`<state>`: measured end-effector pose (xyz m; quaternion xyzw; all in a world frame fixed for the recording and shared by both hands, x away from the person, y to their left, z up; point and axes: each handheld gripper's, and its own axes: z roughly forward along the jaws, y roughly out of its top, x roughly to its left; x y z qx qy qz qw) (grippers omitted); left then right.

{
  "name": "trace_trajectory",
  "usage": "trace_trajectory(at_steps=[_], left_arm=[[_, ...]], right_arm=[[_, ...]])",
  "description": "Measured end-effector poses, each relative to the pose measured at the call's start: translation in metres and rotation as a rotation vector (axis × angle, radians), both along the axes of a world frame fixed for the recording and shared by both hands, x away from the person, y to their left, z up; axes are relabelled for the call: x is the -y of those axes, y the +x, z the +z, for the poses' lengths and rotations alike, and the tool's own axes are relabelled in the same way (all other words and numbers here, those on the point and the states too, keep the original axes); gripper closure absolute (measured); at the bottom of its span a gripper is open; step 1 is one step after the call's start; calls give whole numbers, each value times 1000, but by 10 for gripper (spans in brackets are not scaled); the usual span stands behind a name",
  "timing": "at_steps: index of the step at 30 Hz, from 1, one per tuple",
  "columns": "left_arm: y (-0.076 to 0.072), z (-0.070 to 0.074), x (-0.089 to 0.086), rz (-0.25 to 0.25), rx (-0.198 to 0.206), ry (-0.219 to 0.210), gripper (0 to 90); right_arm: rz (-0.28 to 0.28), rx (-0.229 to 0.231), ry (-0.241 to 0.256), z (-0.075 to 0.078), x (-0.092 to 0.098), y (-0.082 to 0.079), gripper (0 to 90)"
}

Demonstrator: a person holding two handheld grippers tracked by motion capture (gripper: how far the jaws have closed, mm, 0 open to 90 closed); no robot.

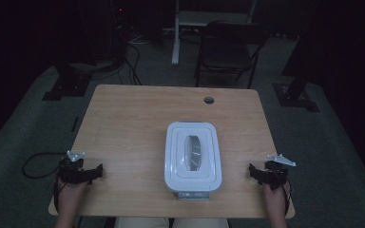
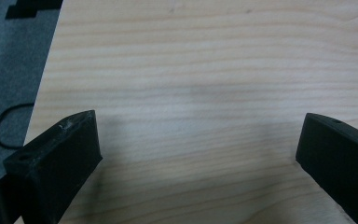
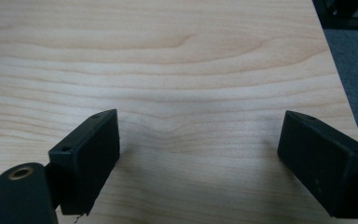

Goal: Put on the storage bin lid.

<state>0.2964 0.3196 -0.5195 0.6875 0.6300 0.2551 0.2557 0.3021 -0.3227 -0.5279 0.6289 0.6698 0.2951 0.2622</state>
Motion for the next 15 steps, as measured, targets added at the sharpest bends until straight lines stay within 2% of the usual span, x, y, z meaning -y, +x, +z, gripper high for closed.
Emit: trace_trajectory(at_steps=[5, 12, 15], left_arm=[[1, -2, -4, 27, -9, -8, 6], [0, -4, -2, 18, 12, -18, 6], [0, -4, -3, 43, 13, -19, 6]], right_arm=[[-9, -2, -8, 0, -1, 0, 125], [-9, -3, -7, 0, 0, 0, 125], [-9, -4, -5, 0, 0, 0, 125]])
